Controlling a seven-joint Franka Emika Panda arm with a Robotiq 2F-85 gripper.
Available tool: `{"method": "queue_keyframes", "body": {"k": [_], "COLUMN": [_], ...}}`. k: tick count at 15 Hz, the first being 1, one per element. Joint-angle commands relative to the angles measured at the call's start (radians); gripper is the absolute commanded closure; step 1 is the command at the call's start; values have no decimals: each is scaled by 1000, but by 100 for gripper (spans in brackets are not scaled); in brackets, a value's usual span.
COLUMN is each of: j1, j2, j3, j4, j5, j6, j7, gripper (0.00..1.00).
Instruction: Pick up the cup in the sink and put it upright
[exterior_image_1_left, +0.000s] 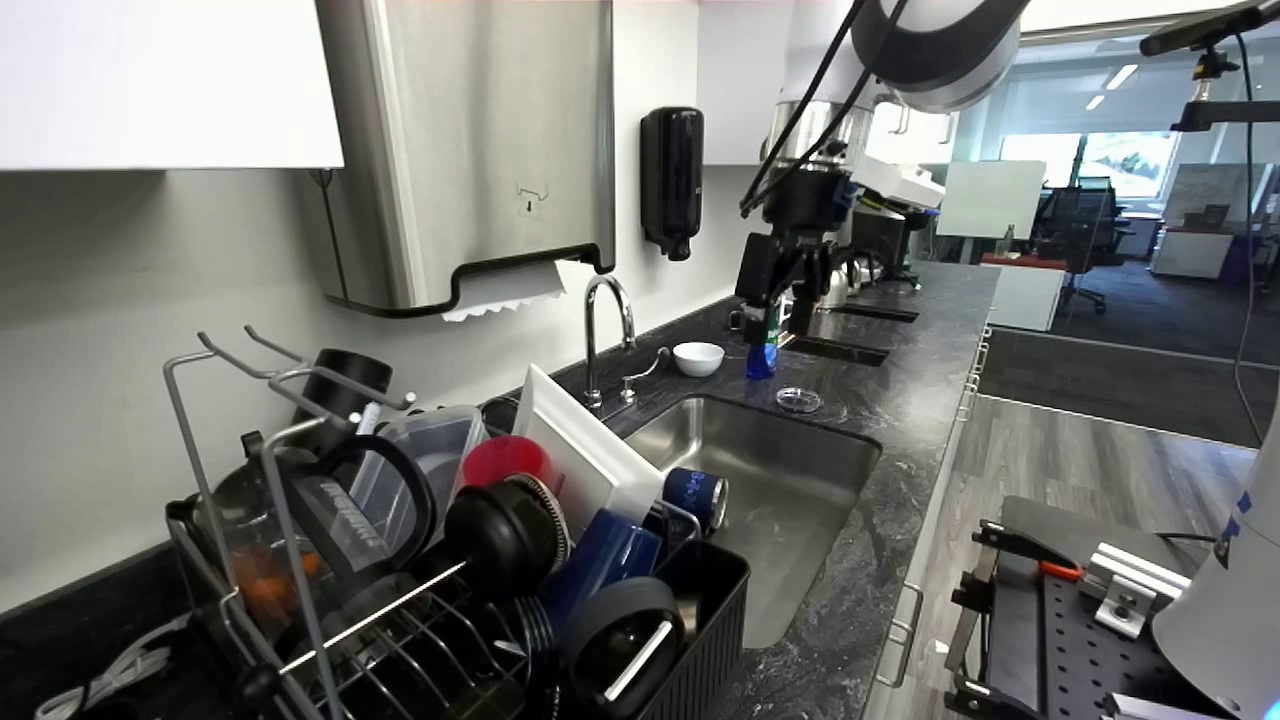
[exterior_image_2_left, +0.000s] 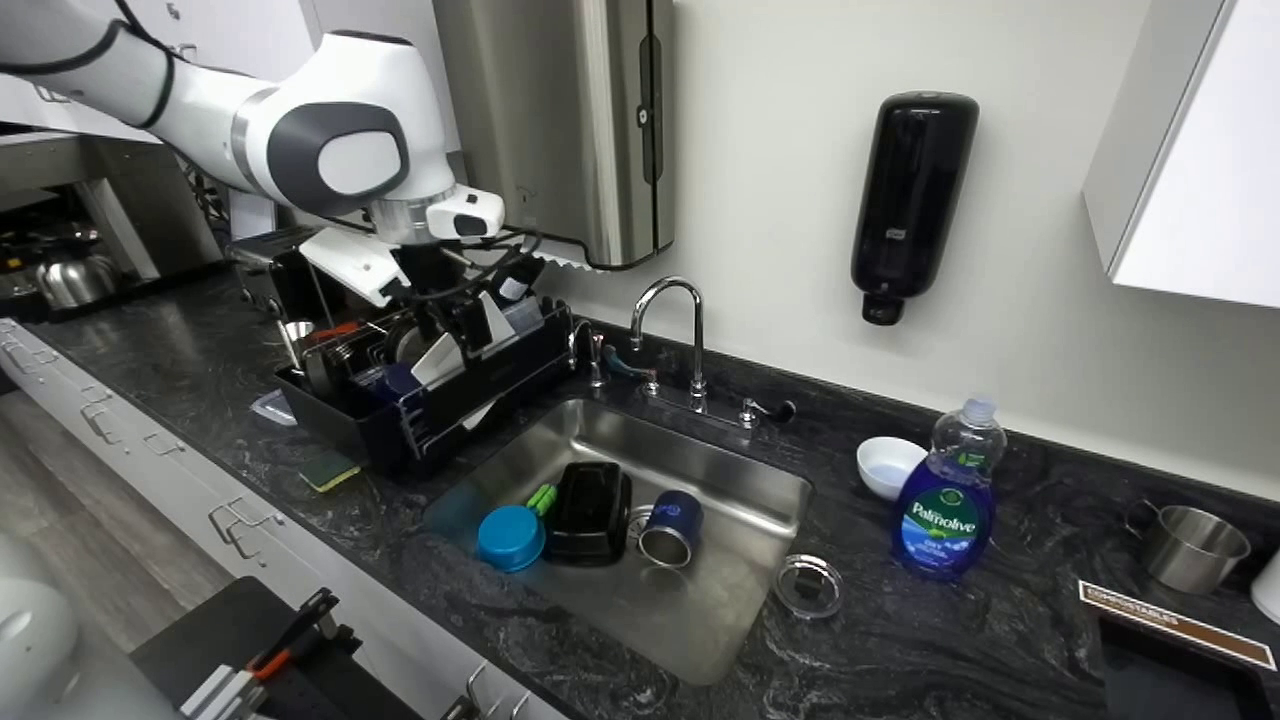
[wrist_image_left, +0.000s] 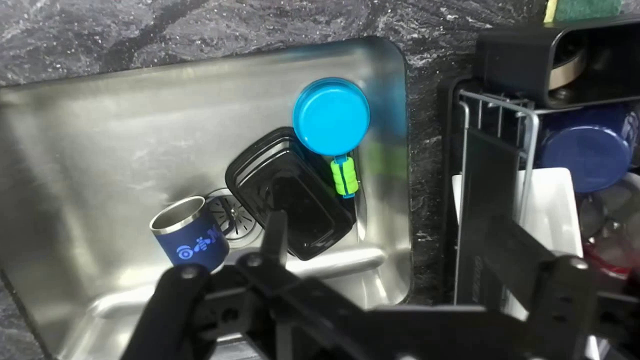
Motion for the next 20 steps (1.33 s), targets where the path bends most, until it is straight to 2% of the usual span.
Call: {"method": "queue_keyframes", "body": {"k": [1, 5, 7, 11, 16, 20], "j1": [-14, -27, -33, -50, -62, -62], "j2": [63, 146, 183, 266, 362, 439], "j3": [-39, -75, -76, -55, -38, -54], "j4": [-18, -14, -9, 29, 73, 125], "j5": [102, 200, 199, 4, -340, -633], "j6": [76, 119, 149, 123, 86, 39], "j7": [-49, -83, -125, -193, -114, -44], "gripper": [0, 0, 0, 0, 0, 0]}}
